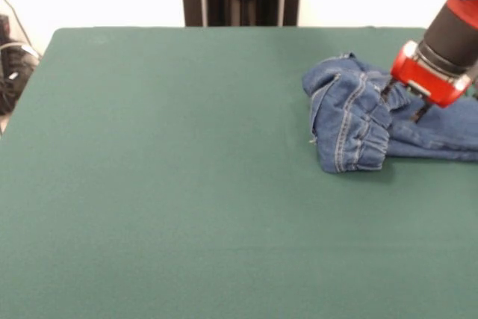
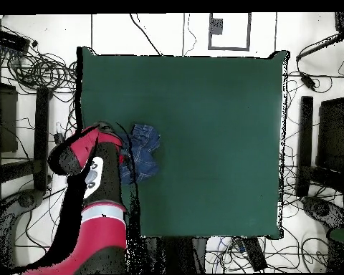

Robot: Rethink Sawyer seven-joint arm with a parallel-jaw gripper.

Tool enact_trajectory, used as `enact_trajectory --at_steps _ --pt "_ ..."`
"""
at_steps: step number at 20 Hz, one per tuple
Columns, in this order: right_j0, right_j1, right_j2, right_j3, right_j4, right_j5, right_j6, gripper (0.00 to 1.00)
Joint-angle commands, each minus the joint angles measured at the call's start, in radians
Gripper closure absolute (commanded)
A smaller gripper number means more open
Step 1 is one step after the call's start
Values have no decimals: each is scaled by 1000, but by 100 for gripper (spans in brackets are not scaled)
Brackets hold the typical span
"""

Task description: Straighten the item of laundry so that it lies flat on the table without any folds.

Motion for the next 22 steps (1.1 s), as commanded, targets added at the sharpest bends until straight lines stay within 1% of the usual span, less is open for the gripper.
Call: enact_trajectory --at_steps 1,3,8,12,15,22 --pt "-6 27 4 144 -60 -72 -41 0" --pt "-11 -3 7 182 -56 -71 -63 0" --pt "-22 -116 13 308 -36 -27 -109 0" --pt "-29 -182 12 371 -39 20 -145 0" --pt "-20 -199 4 388 -43 56 -139 0" --pt "-16 -194 1 373 -62 67 -126 0"
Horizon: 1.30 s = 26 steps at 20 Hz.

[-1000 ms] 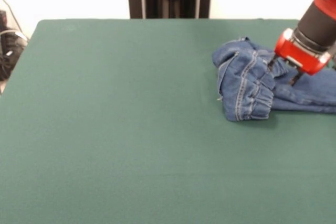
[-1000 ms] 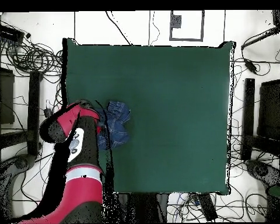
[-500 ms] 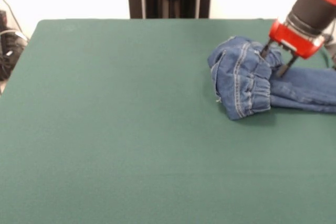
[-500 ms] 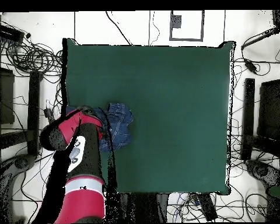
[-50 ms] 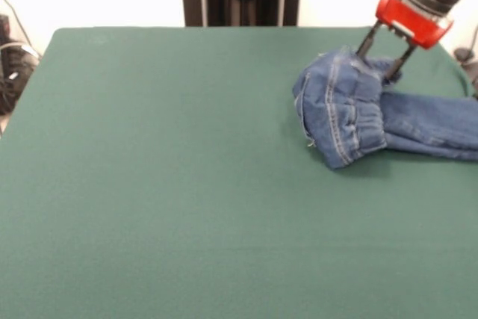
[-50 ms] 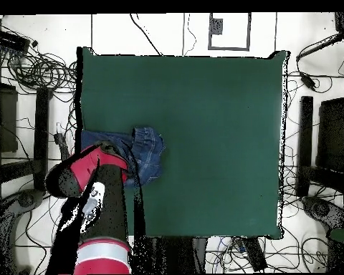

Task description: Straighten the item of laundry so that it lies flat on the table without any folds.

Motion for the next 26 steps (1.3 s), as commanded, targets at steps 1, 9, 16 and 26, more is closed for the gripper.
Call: enact_trajectory --at_steps 1,9,16,26 --pt "-9 17 12 110 -52 96 -123 0" --pt "2 38 17 89 -53 92 -79 0" --pt "11 65 52 37 -6 117 -47 0" --pt "33 77 68 -21 28 161 -14 0"
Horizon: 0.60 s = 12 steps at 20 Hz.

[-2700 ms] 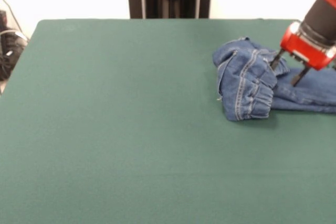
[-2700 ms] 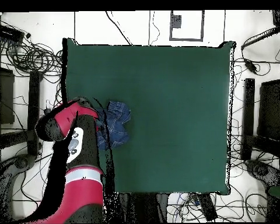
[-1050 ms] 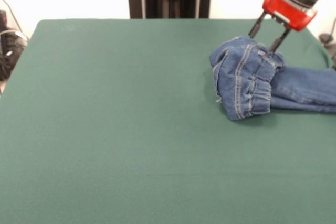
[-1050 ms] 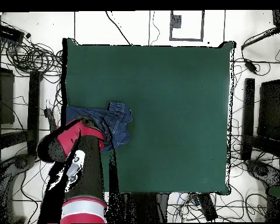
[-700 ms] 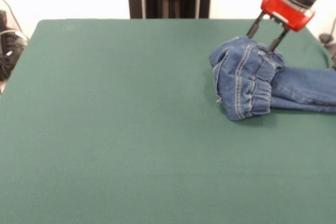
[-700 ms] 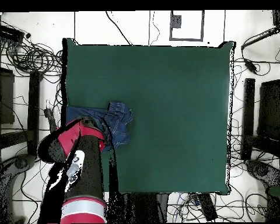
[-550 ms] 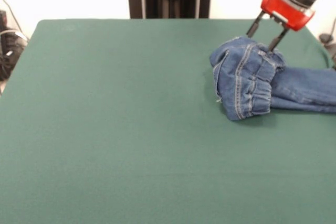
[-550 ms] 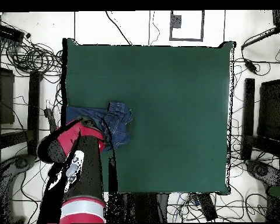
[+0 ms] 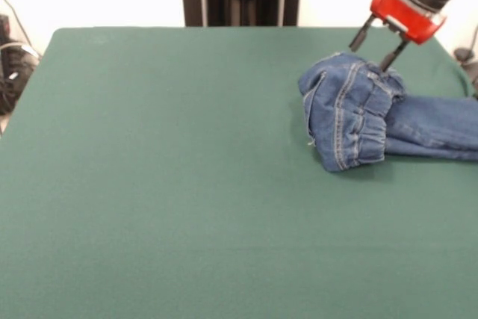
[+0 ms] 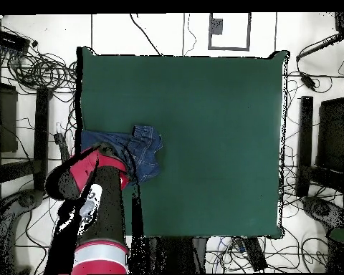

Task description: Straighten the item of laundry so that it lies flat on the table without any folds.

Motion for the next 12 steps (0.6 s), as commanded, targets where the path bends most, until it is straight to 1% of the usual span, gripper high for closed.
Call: enact_trajectory --at_steps 1,5,8,12 --pt "25 80 69 -30 50 117 -11 0" --pt "34 74 76 -41 64 139 0 0" --pt "31 62 87 -43 69 151 -17 0" --pt "24 98 92 -84 53 124 -26 0"
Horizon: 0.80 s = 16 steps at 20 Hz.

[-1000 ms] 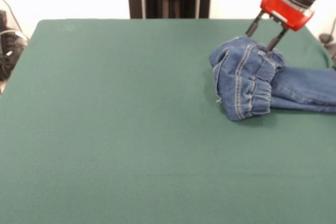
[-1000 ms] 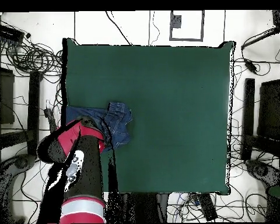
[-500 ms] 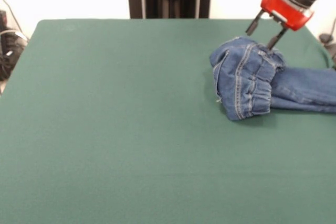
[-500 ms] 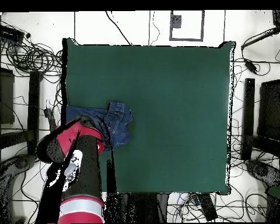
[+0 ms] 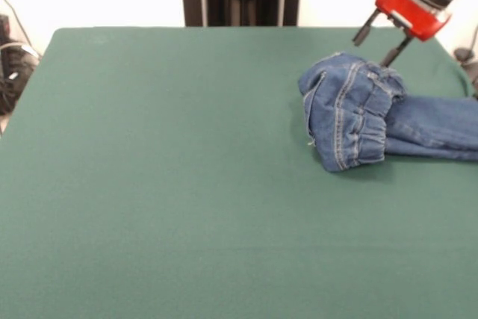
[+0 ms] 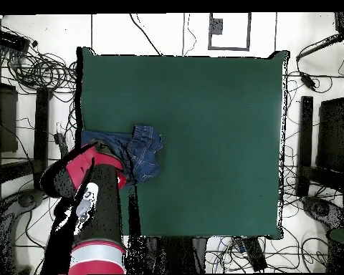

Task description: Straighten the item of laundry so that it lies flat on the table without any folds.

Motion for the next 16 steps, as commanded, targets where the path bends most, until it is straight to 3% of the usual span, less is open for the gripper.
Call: enact_trajectory --at_steps 1,16 --pt "24 108 90 -67 38 53 -14 0" --pt "28 201 86 -134 43 -28 23 0"
